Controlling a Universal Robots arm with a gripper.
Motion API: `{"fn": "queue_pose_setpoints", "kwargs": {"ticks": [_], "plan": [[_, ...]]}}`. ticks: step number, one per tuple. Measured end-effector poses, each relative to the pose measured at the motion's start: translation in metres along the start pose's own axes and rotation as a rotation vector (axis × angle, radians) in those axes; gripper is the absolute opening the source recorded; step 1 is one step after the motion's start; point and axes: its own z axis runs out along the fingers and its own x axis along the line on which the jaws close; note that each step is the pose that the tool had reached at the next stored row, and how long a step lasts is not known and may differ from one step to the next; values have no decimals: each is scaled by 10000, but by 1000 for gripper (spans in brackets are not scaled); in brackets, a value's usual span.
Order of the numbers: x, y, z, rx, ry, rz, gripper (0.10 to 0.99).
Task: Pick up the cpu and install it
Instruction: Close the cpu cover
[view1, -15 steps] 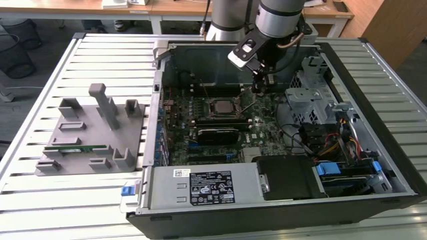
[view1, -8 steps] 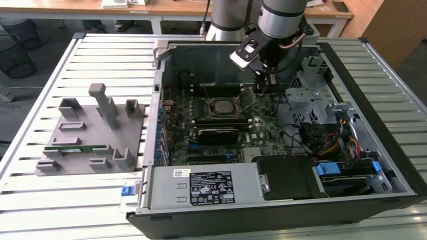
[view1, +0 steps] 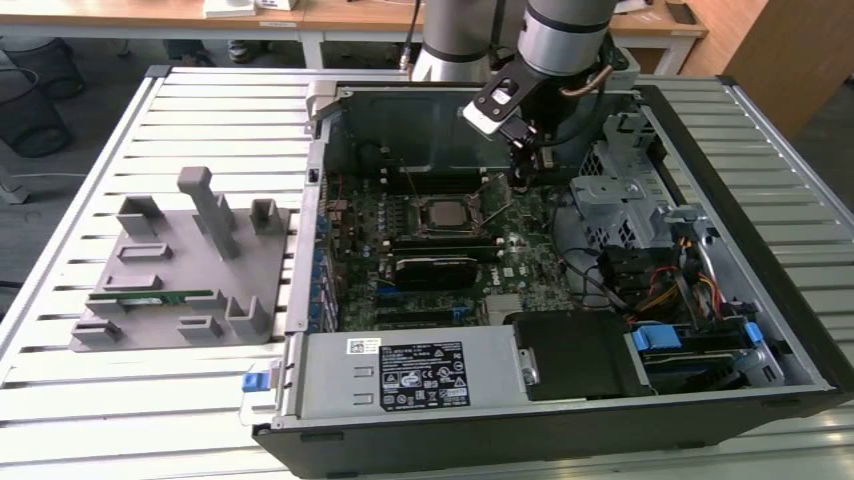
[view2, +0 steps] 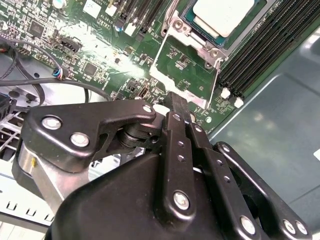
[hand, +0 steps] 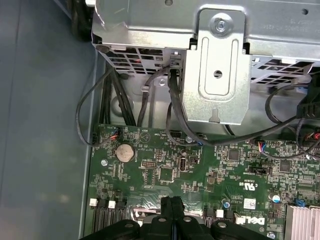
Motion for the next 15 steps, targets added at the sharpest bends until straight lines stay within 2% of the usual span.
{"fn": "queue_pose_setpoints", "kwargs": {"ticks": [10, 15], "plan": [[15, 64, 12, 79, -2, 3, 106], [22, 87, 22, 102, -54, 4, 106]]}}
